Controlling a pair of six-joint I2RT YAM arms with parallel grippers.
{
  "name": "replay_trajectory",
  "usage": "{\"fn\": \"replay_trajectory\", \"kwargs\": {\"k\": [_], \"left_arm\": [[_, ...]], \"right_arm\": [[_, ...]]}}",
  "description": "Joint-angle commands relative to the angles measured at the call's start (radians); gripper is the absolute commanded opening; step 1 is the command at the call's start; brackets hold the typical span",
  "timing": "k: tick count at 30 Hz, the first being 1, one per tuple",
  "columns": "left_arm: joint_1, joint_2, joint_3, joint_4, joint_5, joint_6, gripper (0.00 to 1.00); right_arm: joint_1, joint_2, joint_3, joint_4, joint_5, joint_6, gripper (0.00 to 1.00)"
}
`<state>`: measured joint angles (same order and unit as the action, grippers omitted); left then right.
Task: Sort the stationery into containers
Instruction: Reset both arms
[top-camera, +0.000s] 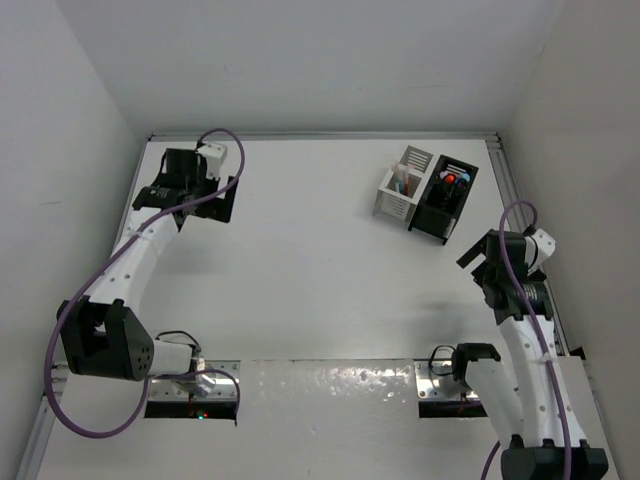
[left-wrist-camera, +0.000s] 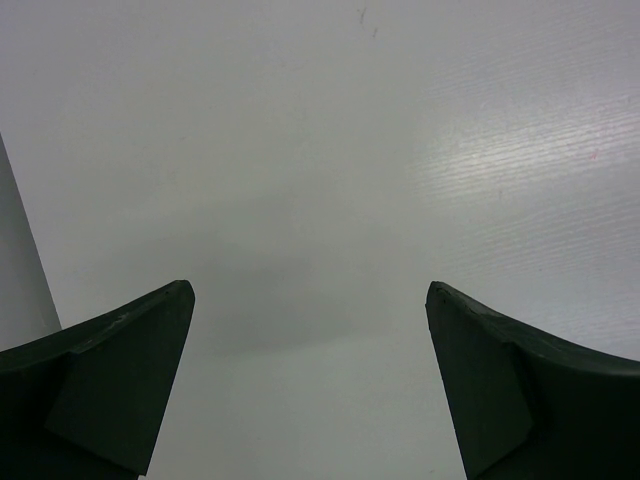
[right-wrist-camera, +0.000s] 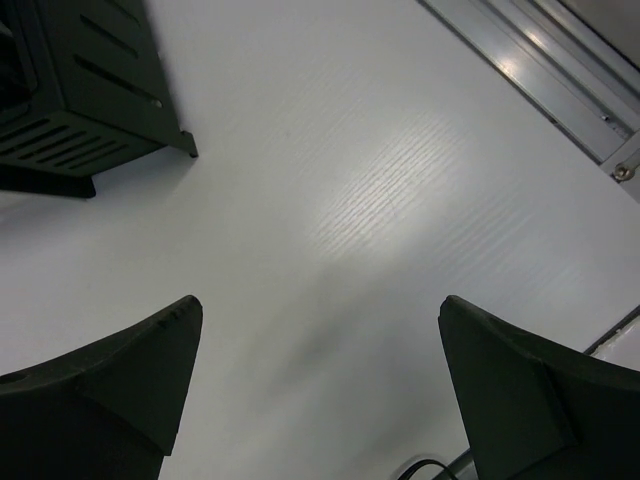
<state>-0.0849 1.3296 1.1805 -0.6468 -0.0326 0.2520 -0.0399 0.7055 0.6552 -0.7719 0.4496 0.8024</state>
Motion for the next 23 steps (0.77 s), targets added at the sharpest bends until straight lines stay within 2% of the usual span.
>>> {"fn": "replay_trajectory", "kwargs": {"k": [1,23], "left_arm": [[-0.024,-0.016,0.011,0.045,0.026,-0.023,1.0],[-0.052,-0.096,-0.041,0.044,0.026,-0.023,1.0]], "right_arm": [[-0.003,-0.05,0.0,0.019,0.066,-0.031,0.99],[-0.003,-0.136,-0.026,-0.02,0.06,-0.071,0.99]]}}
